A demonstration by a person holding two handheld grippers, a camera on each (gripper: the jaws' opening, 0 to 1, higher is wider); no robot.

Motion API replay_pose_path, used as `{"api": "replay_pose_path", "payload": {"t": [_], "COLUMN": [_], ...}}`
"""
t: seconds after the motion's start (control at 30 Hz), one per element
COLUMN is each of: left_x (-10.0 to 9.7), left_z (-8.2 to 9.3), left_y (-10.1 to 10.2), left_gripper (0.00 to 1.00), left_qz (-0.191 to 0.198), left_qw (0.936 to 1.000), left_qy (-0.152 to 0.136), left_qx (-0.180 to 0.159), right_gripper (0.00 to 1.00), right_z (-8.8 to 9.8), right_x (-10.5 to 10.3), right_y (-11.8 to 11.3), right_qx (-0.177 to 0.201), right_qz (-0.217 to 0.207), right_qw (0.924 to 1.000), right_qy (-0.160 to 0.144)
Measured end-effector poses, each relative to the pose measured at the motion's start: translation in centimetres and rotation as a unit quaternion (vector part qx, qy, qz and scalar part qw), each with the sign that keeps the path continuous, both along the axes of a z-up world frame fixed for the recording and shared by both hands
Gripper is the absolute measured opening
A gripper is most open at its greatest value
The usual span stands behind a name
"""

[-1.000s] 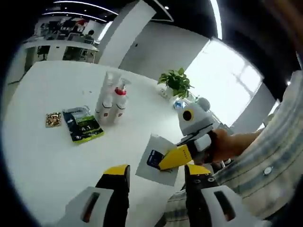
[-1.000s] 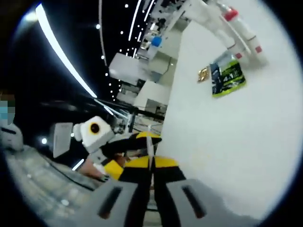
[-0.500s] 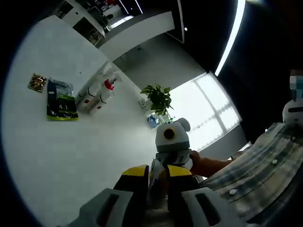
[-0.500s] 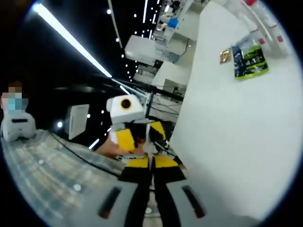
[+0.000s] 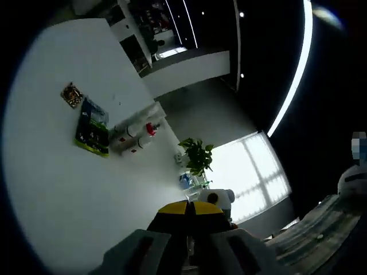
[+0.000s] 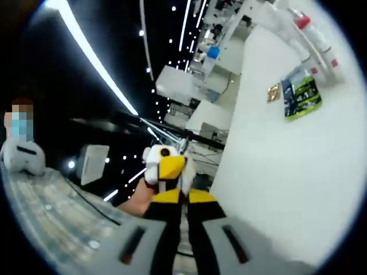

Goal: Arrange the skincare products in the storage area until every visible bottle or jar stands upright without overlapping.

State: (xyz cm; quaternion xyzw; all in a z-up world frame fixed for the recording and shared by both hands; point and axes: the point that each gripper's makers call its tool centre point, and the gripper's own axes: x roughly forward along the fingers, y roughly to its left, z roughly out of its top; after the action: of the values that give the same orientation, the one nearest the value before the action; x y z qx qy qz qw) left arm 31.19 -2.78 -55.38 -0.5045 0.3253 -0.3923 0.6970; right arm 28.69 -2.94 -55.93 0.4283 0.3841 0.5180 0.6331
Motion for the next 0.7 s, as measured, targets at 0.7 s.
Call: {"api": "replay_pose_path", "payload": {"t": [0.7], "left_x": [-2.4], "left_z": [-1.5], "left_y": [0.4], "left_gripper": [0.1], "left_qz": [-0.006], "left_qw": [0.9982], "left_qy": [-0.008], "left_qx": [0.058], "right_gripper": [0.0], "right_z": [-1.0], "right_x": [0.7], "right_y": [-1.0], "right_qx": [-0.026], "right_qz": [-0.041], "right_qw": [0.9988], "right_qy": [0.0]}}
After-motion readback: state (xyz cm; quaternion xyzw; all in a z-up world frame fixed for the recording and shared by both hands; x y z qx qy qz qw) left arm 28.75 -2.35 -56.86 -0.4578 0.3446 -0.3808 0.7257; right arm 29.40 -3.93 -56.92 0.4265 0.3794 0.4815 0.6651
